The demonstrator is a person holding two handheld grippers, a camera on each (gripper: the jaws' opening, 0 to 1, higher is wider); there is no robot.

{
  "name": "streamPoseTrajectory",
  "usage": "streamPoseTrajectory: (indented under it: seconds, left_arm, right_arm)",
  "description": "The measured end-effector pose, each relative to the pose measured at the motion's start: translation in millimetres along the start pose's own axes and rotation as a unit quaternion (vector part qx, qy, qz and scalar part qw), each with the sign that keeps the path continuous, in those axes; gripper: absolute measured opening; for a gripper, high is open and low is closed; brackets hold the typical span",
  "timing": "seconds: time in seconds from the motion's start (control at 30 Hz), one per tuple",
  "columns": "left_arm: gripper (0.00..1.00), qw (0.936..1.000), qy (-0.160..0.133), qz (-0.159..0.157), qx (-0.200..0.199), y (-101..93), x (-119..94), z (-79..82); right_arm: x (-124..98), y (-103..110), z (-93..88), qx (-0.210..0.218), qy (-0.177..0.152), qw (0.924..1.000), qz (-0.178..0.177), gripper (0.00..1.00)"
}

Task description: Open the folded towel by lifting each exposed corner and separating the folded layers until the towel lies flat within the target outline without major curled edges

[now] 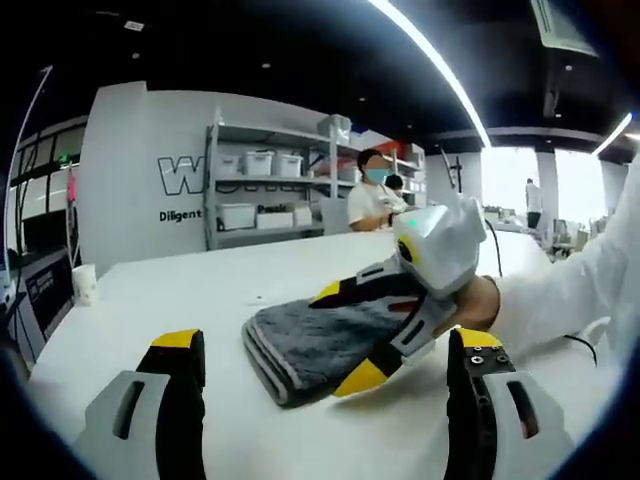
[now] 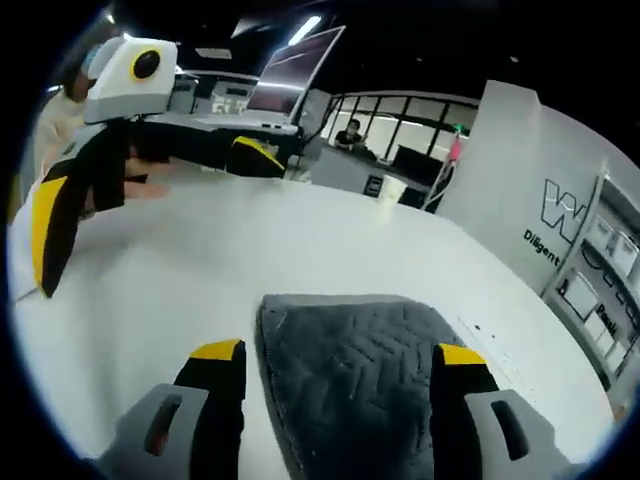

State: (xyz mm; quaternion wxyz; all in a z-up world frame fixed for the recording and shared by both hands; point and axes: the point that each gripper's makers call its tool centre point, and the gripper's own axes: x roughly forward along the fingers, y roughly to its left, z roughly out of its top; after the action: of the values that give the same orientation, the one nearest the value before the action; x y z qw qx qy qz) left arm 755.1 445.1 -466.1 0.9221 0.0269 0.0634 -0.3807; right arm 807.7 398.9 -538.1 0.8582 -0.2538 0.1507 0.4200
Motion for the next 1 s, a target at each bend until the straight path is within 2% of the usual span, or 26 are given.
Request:
streamPoseTrajectory:
  seconds: [0.27, 0.57, 1.0]
  left_arm:
    - [1.00, 1.0000, -0.001, 0.001, 0.001, -0.8, -1, 0.7]
    - [1.00, 1.0000, -0.003, 0.003, -0.001, 0.2, -2, 1.0]
    - [1.00, 1.0000, -0.005, 0.003, -0.001, -0.4, -3, 1.0]
  right_arm:
    - [5, 13, 3.5, -0.020, -0.007, 0.9998, 0.006, 0.66]
    - [11, 21, 11.6, -0.047, -0.020, 0.9987, 0.009, 0.53]
    - [19, 41, 11.0, -0.088, -0.029, 0.9940, 0.058, 0.20]
